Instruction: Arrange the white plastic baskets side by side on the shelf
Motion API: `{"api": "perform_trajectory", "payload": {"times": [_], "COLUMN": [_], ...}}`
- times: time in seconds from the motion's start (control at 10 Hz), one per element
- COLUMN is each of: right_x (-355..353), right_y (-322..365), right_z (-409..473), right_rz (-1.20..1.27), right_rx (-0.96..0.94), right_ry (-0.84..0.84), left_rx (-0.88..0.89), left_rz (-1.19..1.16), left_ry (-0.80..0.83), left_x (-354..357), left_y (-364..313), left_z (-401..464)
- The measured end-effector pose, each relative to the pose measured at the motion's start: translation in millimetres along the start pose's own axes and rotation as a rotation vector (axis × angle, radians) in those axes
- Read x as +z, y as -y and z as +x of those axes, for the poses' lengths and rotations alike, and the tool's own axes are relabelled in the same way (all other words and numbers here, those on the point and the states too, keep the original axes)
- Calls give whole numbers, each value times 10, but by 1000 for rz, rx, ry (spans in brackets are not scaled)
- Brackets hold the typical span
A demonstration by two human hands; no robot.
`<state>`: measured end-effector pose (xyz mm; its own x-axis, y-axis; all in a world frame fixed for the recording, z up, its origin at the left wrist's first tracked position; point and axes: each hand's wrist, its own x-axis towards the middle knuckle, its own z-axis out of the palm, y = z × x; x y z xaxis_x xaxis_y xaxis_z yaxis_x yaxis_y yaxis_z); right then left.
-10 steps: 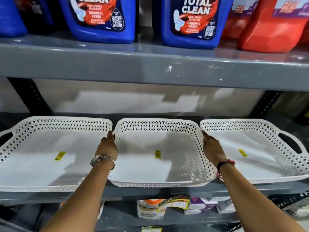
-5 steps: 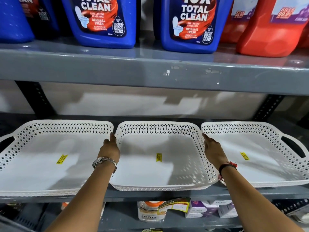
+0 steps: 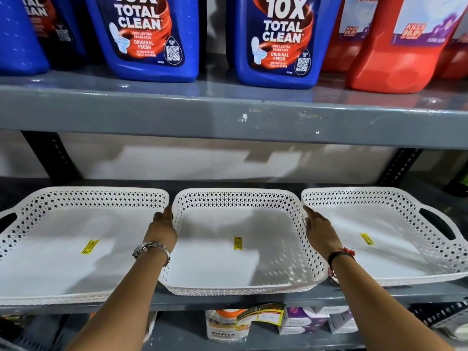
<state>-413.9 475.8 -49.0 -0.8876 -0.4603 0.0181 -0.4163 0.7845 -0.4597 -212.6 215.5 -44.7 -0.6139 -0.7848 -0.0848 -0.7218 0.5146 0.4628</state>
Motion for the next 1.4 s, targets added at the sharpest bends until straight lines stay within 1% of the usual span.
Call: {"api": "perform_trajectory", "payload": {"times": [0.3,0.6,0.8,1.0,1.1,1.2,1.3,1.4], "right_x": [-19,-16,-26,-8,-17,-72,-117,-107], "right_y": [6,32,51,19,34,84,145,250], "right_z": [-14,-38,-48,-32,-54,-96,-115,-183], "right_rz": [-24,-74,-85,-58,-101,-270,-348,-388], "right_rx": [7,10,48,45,51,77,43,-50], "right_ry": [1,2,32,14,27,12,-53,-174], "left_rx": [16,27,31,21,37,71,137,409], "left_rz": [12,114,100,106,151,341,371,363], "left_ry": [0,22,24,52,49,21,-41,-274], "left_x": [5,18,35,32,26,-25,-72,-84], "left_y": [-13,12,12,24,18,-11,-49,-136], "left_z": [-6,-9,-4,-8,-6,-35,-36,-79]}}
